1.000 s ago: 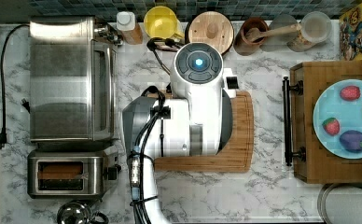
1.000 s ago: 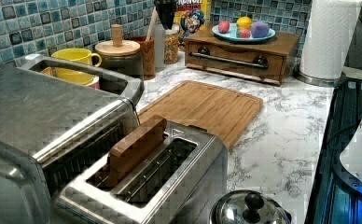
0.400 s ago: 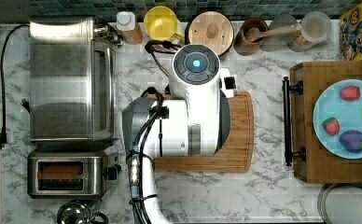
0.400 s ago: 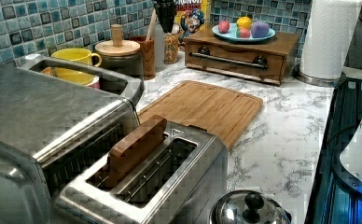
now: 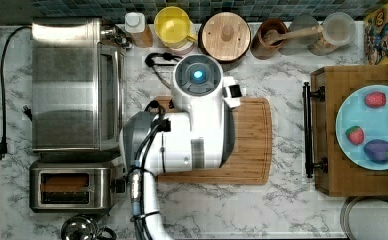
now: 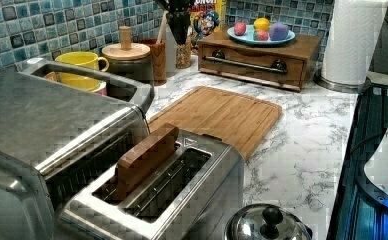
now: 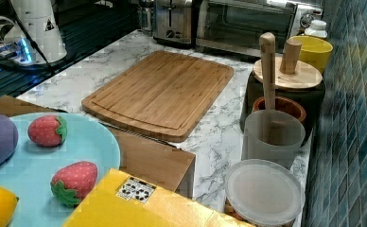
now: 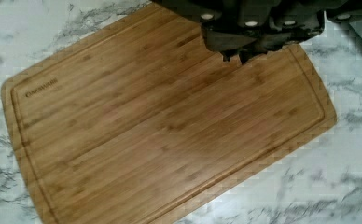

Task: Turn on the toaster.

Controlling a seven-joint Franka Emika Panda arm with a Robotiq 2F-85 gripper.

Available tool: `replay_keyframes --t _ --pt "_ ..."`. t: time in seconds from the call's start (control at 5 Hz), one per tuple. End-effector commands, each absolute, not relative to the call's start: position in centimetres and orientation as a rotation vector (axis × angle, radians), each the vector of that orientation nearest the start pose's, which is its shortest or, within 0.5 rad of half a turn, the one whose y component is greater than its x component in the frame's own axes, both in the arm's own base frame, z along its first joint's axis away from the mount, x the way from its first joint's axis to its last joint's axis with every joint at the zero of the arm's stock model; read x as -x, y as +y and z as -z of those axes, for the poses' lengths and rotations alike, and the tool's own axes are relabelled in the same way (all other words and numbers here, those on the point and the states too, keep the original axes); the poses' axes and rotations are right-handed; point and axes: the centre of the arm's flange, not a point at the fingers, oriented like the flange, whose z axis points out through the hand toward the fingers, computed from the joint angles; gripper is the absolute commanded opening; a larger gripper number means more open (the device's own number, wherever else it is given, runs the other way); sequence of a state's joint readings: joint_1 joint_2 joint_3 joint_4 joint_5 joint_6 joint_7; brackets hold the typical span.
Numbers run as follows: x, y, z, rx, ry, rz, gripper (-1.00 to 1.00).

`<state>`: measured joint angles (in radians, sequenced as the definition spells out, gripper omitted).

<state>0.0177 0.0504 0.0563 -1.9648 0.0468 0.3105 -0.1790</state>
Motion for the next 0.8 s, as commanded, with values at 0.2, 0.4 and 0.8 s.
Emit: replay_keyframes --t 0.2,0.4,0.8 --pt "-47.2 16.0 -43.8 3.084 0.356 -0.161 -1.00" --pt "-46.3 17.0 -43.2 3.089 0.288 -0.242 -1.00" --pt "-41.0 20.8 -41.2 3.085 0.095 -0.318 -1.00"
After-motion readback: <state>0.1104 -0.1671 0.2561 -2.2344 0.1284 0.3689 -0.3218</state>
